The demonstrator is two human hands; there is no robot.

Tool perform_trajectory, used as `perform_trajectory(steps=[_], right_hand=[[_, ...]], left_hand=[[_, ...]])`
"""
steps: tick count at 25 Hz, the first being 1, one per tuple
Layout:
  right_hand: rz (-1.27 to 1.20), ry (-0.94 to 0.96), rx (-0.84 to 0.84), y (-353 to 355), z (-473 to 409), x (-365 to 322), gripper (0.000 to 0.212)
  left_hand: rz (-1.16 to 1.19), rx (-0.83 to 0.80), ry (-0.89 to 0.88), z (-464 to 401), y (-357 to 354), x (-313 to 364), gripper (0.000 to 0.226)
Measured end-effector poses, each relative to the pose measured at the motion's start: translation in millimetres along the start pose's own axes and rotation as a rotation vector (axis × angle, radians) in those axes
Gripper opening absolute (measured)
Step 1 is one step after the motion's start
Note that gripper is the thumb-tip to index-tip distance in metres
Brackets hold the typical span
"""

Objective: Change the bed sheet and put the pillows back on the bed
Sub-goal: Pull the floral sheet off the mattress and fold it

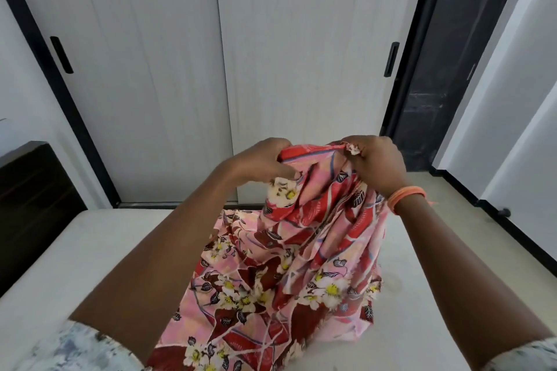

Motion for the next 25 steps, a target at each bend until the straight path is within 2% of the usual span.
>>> perform_trajectory(steps=[3, 7, 10, 12, 16, 19, 23, 25], right_hand=[[0.025, -0.044, 0.025, -2.5, 1.0, 5.0, 0.015], [-0.077, -0.035, -0.026, -12.7, 0.8, 2.8, 0.018], [-0.131, -0.038, -0.032, -17.7, 0.6, -0.6, 0.026], [-0.152, -0.038, -0.013, -17.9, -0.3, -0.8, 0.028], [-0.167, -0.052, 0.002, -21.4, -1.2, 1.1, 0.029], [-0.142, -0.069, 0.003, -25.2, -3.1, 1.1, 0.028], [-0.139, -0.085, 0.003, -28.4, -5.6, 2.4, 0.027], [-0.121, -0.108, -0.020, -29.0, -5.4, 8.0, 0.030]], left_hand=[[0.232, -0.051, 0.013, 5.2, -10.6, -12.6, 0.026], [0.289, -0.038, 0.024, 5.3, -24.7, -14.1, 0.033], [0.404, 0.015, 0.022, 3.9, -27.2, -14.2, 0.021], [0.384, 0.024, 0.045, 3.4, -34.5, -15.9, 0.018], [0.342, 0.064, 0.165, 4.3, -58.9, -14.7, 0.046], [0.280, 0.126, 0.171, 3.3, -66.9, -11.5, 0.036], [0.135, 0.374, 0.166, 5.7, -63.5, -9.4, 0.028], [0.158, 0.380, 0.195, 5.2, -57.7, -17.9, 0.023]])
Point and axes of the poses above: each hand's wrist, its own z-axis away from the middle knuckle, its own y-axis out of the back of the hand, x = y × z, the point moved 5 cm from there along -z, towards the middle knuckle, and after that the axes turned 14 degrees about -z, right-handed, at the moved point
